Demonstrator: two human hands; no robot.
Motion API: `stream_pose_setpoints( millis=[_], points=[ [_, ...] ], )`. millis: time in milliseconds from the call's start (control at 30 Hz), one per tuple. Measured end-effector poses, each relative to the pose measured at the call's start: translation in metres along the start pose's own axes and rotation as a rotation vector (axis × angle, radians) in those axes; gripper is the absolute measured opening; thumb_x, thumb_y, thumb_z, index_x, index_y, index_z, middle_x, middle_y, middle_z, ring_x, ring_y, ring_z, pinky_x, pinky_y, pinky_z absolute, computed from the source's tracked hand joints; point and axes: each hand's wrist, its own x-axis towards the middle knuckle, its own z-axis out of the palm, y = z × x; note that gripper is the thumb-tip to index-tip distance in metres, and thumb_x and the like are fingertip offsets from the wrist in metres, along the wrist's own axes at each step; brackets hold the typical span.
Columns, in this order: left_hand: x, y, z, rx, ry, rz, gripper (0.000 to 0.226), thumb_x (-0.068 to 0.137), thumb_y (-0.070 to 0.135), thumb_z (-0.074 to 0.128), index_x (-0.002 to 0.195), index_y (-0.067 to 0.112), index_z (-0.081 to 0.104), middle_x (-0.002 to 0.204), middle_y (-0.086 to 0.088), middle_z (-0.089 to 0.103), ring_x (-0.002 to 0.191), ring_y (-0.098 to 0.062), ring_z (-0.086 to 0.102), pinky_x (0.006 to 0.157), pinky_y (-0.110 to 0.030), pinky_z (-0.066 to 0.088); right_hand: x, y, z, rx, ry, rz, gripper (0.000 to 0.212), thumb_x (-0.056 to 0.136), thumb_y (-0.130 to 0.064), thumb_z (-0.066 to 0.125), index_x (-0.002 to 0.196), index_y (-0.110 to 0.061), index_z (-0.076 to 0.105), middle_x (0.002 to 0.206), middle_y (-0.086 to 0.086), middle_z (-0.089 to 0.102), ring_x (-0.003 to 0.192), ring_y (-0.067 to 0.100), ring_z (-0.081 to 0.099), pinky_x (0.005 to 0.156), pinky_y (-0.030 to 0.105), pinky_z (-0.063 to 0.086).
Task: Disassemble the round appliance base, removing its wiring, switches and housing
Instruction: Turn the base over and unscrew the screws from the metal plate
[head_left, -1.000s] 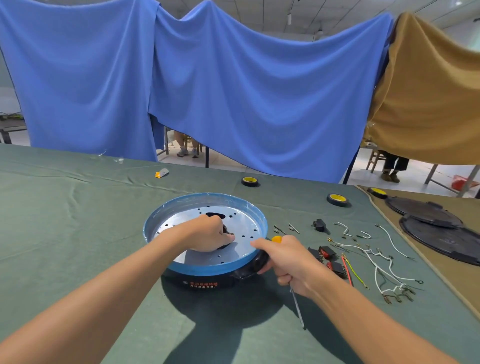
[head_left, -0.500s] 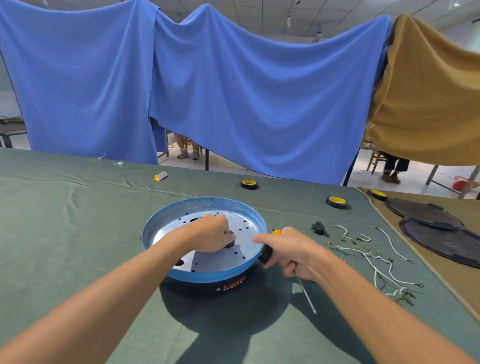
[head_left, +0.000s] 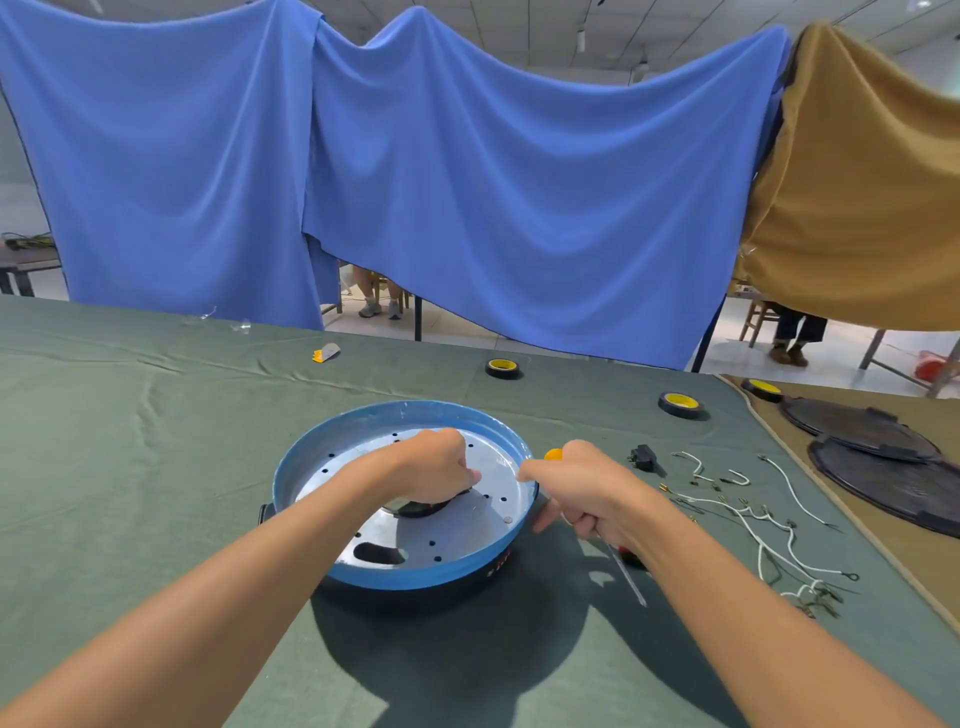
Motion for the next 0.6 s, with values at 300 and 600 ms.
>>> stream_pose_setpoints(
  millis=[300, 600],
  points=[
    [0.009, 0.0, 0.007, 0.0, 0.061, -0.049, 0.028, 0.1, 0.034, 0.046, 0.088, 0.012, 0.058, 0.082, -0.003, 0.062, 0.069, -0.011, 0.052, 0.066, -0.025, 0.041, 0.015, -0.001, 0.005, -0.133, 0.097, -0.145, 0.011, 0.086, -0.005, 0.048, 0.08, -0.011, 0.054, 0.063, 0.014, 0.061, 0.053, 0.021, 0.026, 0.046, 0.03, 0.021],
    [0.017, -0.009, 0.012, -0.174, 0.197, -0.221, 0.026, 0.096, 0.028, 0.049, 0.075, 0.012, 0.048, 0.07, -0.004, 0.053, 0.062, -0.015, 0.052, 0.049, -0.026, 0.039, 0.008, -0.004, 0.003, -0.273, 0.164, -0.143, 0.019, 0.079, -0.013, 0.053, 0.063, -0.013, 0.043, 0.054, 0.003, 0.065, 0.043, 0.014, 0.033, 0.039, 0.023, 0.029]
  ],
)
